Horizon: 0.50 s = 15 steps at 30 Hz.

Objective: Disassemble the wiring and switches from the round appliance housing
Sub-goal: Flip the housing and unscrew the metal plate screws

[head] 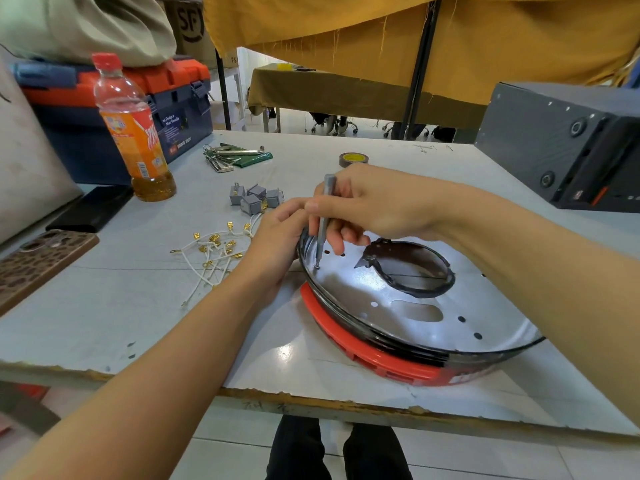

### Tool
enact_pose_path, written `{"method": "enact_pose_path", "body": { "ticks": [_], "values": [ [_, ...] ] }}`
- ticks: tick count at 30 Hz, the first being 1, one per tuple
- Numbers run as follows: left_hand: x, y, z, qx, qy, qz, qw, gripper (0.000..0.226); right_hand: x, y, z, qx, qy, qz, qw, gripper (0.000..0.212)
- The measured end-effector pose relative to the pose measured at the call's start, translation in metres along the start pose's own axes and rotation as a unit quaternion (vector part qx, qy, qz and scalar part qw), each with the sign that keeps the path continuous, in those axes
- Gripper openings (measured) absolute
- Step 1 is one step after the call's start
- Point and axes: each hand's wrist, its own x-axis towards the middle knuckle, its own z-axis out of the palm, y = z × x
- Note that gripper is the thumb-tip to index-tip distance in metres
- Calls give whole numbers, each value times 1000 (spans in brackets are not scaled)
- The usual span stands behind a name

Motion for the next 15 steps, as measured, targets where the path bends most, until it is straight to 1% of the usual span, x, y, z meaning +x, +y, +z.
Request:
{"method": "enact_pose_path", "body": {
  "ticks": [2, 5, 9, 12, 15],
  "values": [
    [-1, 3, 1, -4, -5, 0, 1000, 30, -1, 2, -7, 0, -26, 4, 1000, 37],
    [-2, 5, 2, -5, 8, -3, 1000, 35, -1, 0, -13, -6, -58, 13, 998, 32],
    [-3, 5, 2, -5, 10, -10, 1000, 27, 1, -5, -15, 0, -75, 35, 997, 33],
    [-3, 5, 3, 15, -6, 3, 1000, 25, 5, -7, -3, -26, -25, 36, 999, 42],
    [-3, 4, 3, 25, -10, 10, 1000, 36, 5, -7, 11, -64, 50, 27, 996, 46]
  ]
}}
